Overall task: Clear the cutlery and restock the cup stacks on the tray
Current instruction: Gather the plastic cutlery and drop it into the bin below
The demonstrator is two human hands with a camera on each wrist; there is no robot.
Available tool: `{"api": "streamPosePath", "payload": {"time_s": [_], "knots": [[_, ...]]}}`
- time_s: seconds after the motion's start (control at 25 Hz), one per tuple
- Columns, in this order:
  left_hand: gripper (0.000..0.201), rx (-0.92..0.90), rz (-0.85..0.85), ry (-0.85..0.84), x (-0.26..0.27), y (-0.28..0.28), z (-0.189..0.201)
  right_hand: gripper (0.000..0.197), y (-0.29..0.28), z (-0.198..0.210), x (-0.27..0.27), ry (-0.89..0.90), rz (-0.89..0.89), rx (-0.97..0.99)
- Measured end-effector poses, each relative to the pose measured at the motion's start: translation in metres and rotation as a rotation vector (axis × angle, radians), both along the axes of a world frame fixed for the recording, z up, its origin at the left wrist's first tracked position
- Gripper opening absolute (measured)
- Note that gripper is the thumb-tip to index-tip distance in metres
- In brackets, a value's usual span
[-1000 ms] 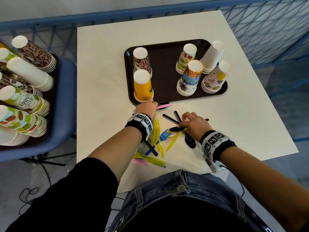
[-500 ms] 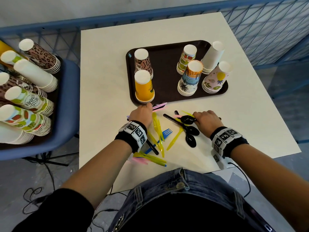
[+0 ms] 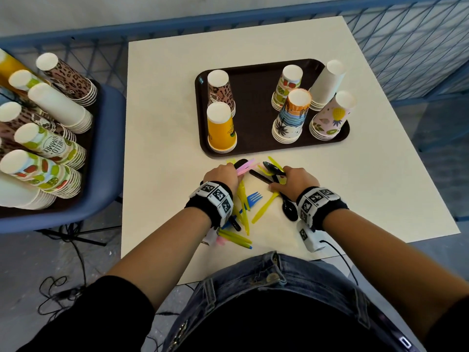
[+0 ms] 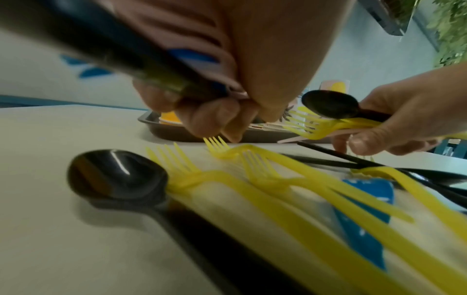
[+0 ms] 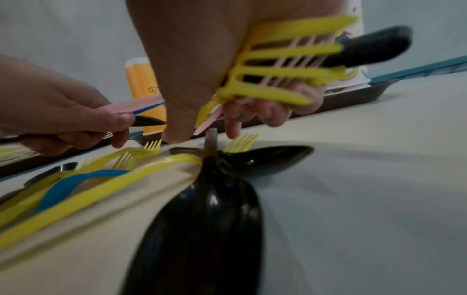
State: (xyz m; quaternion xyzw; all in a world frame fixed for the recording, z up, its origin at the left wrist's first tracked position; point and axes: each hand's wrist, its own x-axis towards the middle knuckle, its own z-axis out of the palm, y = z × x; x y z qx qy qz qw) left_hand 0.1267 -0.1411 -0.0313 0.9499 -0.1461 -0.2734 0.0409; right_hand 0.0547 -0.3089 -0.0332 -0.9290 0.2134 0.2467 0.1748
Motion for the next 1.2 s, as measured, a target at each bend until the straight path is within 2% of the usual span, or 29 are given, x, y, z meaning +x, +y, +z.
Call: {"api": "streamPosePath", "payload": {"time_s": [0.12,0.32,0.56,0.68,0.88,1.04,1.2], "knots": [[0.043,-0.007,0.055,0.05,-0.005,-0.01,-0.003,0.051,0.006,-0.002,0.009,0.023,0.036,-0.055],[0.03,-0.042,0.14,0.055,-0.007,-0.015,-0.008,0.027,0.011,-0.011,0.013,0.022,0.025,-0.078],[0.028,-0.116,0.158,0.009,-0.005,-0.01,-0.006,0.03,0.009,-0.012,0.014,-0.053,0.052,-0.087],[0.026,-0.106,0.119,-0.013,-0.002,-0.009,-0.004,0.03,0.004,-0.008,0.013,-0.109,0.043,-0.116],[0.032,-0.085,0.03,-0.029,-0.002,-0.007,0.003,0.025,-0.007,0.004,0.01,-0.174,-0.013,-0.151],[0.029,-0.11,0.007,-0.066,-0.001,0.006,0.01,0.028,-0.017,0.018,0.005,-0.172,0.067,-0.224],[0.043,-0.149,0.066,-0.05,0.012,0.031,0.018,0.029,-0.025,0.024,0.0,-0.157,0.143,-0.118]]}}
